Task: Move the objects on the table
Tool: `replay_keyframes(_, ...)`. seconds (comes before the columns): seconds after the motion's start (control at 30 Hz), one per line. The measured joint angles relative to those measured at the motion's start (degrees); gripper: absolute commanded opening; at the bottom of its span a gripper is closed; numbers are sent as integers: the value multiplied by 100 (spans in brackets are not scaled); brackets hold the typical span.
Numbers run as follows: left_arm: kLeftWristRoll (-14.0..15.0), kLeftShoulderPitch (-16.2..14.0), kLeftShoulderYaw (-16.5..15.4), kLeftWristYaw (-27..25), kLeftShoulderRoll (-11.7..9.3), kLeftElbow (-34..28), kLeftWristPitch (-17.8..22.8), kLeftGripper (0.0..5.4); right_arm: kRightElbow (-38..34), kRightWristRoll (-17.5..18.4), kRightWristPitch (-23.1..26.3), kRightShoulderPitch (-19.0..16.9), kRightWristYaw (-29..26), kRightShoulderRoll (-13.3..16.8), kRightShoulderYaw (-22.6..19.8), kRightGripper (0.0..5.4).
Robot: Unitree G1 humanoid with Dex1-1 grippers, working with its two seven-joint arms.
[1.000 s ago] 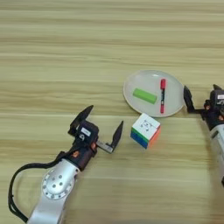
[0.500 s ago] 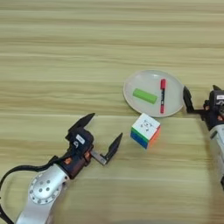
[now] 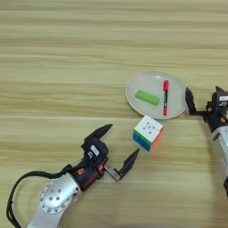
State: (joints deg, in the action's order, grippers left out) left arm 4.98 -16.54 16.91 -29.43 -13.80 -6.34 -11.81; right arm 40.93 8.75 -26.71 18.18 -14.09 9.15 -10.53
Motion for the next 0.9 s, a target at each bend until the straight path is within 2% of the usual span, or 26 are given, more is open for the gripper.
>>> replay_keyframes(0.4, -217, 320, 272, 29, 192, 495, -1, 540, 2, -2, 0, 1, 4, -25, 1, 536)
replay_keyframes(0.9, -261, 501, 364, 134, 257, 811, -4, 540, -28, -15, 0, 0, 12, -64, 5, 536)
